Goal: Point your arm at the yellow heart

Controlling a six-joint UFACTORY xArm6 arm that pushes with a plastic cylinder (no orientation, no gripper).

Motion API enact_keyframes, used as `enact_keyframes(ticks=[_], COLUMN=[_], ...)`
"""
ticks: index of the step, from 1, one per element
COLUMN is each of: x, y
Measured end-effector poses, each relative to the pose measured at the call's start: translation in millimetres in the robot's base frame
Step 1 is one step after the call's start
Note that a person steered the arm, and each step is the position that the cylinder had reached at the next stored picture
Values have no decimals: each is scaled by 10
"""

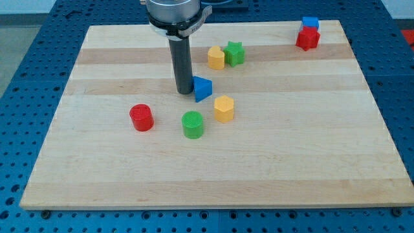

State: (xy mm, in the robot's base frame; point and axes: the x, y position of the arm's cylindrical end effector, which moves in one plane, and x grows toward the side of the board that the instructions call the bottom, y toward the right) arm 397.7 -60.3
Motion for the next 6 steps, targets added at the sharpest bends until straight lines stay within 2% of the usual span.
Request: enact_keyframes(ticks=[1, 2, 3, 4, 6], x=[-167, -594, -663, -973, -1126], y=[12, 74, 74, 75, 75])
